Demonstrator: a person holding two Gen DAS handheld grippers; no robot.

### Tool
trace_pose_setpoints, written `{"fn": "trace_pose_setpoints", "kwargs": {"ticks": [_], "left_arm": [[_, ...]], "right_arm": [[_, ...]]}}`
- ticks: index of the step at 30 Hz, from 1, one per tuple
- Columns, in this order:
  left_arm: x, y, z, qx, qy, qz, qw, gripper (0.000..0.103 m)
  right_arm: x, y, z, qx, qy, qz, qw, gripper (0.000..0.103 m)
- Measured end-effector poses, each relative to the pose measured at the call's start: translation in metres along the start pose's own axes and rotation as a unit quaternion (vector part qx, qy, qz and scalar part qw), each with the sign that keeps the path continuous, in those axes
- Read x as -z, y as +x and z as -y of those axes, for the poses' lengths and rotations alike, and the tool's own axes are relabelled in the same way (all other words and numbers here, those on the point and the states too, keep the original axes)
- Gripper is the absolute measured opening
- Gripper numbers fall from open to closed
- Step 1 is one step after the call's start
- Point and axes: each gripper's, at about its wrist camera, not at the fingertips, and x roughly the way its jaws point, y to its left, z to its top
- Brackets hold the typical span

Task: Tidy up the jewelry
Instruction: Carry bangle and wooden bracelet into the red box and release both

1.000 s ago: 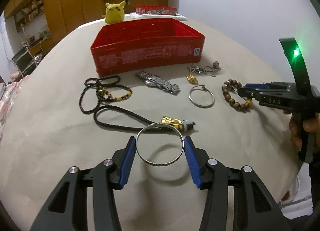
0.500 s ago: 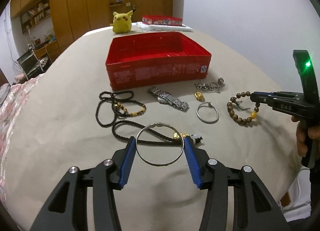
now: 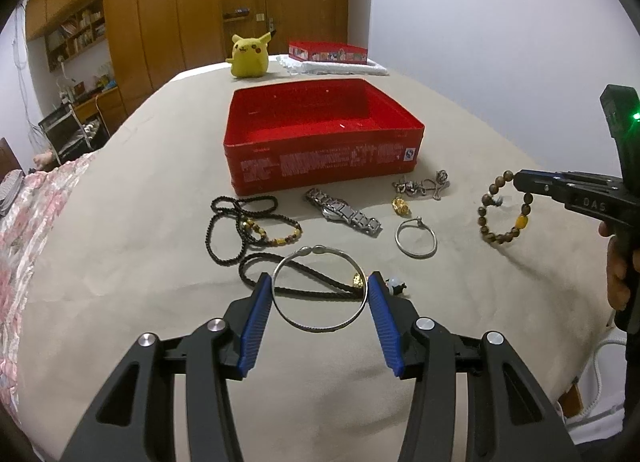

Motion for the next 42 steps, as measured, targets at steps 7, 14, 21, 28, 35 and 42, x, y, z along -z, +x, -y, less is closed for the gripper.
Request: {"fn": "trace_pose_setpoints", "kwargs": {"ticks": [7, 14, 21, 28, 35, 42], "left_arm": [[-0.008, -0.005, -0.004, -0.002, 0.005, 0.01, 0.9999, 0.049], [-0.02, -0.008, -0.005, -0.001, 0.017, 0.021, 0.9996, 0.049], [-0.033, -0.007, -0.01, 0.005, 0.024, 0.027, 0.9993, 0.049], [-0.049, -0.002, -0.02, 0.01, 0.024, 0.032, 0.9991, 0.049], [-0.069, 0.006, -0.029, 0.013, 0.026, 0.035, 0.9989, 0.049], [-0.088, 0.015, -0.033, 0.007, 0.037, 0.04, 0.9985, 0.049]], "right_arm": [[-0.01, -0.013, -0.003, -0.001, -0.008, 0.014, 1.0, 0.01], [-0.025, -0.018, -0.012, -0.002, -0.027, 0.025, 0.999, 0.01], [-0.042, -0.018, -0.018, -0.003, -0.043, 0.03, 0.999, 0.01], [-0.056, -0.012, -0.025, -0.009, -0.054, 0.032, 0.998, 0.01], [-0.073, -0.003, -0.031, -0.012, -0.067, 0.033, 0.997, 0.01], [-0.095, 0.008, -0.034, -0.015, -0.08, 0.034, 0.996, 0.01]]}}
